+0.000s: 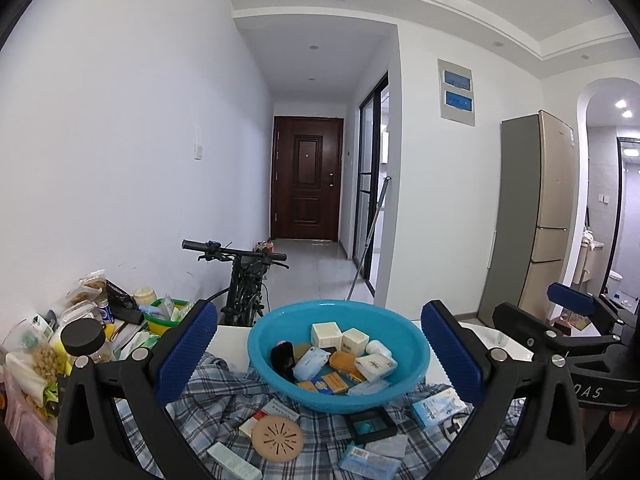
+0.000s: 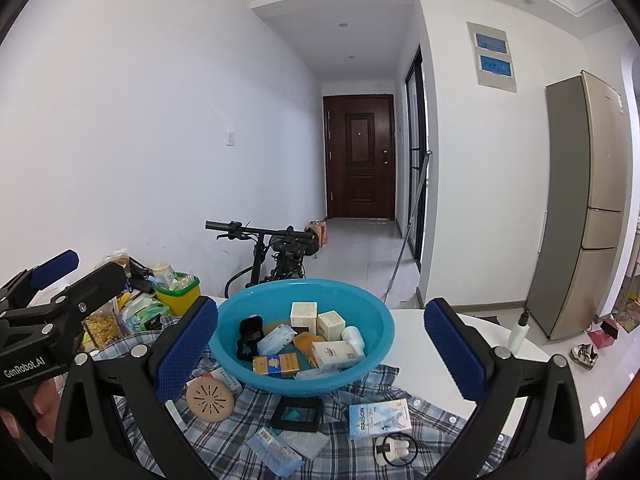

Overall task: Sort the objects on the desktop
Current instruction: 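Withdraw both open tools up and back from the basin, then move both tools down toward the items on the plaid shirt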

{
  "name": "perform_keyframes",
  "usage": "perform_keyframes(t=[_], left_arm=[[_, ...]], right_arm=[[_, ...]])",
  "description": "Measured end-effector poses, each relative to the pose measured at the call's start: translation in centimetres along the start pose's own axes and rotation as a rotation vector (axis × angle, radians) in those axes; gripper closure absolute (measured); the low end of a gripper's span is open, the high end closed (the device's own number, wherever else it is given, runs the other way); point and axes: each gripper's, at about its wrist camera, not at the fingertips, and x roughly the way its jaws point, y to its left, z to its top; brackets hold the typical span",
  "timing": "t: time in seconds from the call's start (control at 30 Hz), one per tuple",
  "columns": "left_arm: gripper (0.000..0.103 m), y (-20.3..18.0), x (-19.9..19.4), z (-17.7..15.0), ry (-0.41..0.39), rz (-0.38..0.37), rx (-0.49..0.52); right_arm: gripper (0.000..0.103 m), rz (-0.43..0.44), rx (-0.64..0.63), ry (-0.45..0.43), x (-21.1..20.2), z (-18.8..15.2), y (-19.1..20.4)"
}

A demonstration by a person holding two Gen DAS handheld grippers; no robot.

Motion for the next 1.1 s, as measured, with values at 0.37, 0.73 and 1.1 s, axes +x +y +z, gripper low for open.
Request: perform_keyframes(t=[0.37, 0.73, 1.1], left_arm=[[0.000, -0.5, -2.0, -1.2, 0.013, -0.008, 0.025], [0.000, 0.6, 1.7, -7.8, 0.186, 0.007, 0.001], [0.000, 1.6, 4.8, -15.3, 0.363, 0.017, 0.001]], right_arm=[[0.000, -0.003, 0.023, 0.001, -1.8, -0.9, -0.6], [0.000, 0.015, 0.003, 0.151, 1.3, -6.3, 0.4], [0.000, 0.015, 0.004, 0.287, 3.6, -12.1, 0.4]])
